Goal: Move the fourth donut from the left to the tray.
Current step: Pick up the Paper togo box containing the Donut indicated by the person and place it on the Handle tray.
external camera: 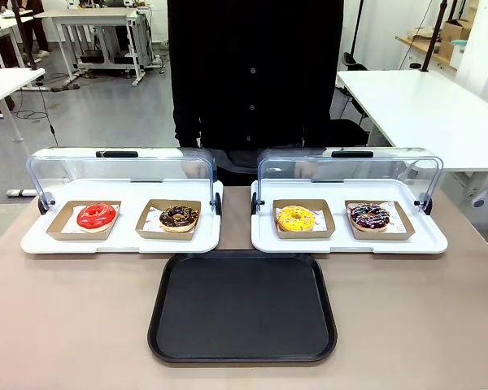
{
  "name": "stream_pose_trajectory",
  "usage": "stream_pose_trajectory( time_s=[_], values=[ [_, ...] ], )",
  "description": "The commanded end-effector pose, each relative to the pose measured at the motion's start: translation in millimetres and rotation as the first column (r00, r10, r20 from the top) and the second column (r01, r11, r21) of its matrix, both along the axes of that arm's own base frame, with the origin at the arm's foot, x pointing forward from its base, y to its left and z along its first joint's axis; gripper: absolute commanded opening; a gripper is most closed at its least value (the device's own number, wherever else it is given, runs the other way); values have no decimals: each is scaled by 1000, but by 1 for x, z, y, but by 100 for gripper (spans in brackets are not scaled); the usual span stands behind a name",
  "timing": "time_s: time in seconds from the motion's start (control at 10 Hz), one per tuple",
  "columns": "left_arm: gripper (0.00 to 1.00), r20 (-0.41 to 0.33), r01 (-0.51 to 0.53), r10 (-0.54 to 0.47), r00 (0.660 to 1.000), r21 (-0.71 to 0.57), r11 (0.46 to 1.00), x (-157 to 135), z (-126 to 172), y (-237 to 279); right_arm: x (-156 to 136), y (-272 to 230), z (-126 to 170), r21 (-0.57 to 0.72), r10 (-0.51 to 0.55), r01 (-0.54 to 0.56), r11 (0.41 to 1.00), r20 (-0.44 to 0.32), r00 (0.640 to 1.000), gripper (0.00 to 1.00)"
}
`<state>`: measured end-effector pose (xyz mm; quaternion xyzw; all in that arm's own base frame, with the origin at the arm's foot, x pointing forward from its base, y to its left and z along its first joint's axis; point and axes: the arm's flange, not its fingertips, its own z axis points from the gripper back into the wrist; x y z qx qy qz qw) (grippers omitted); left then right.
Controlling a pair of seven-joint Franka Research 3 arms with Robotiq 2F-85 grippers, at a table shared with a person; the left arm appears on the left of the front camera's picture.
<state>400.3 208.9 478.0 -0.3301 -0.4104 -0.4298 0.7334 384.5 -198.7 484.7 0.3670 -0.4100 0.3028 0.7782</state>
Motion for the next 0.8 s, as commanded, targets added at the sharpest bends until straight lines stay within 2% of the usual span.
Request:
stream_pose_trajectory(
  time_s=[0.0,0.7],
  values=[
    [100,11,7,-7,1000,-15,1000,0,1,0,3,0,1,13,2,-3,1000,38,999,100],
    [100,11,7,-7,1000,-15,1000,0,1,0,3,0,1,13,2,-3,1000,38,999,100]
  ],
)
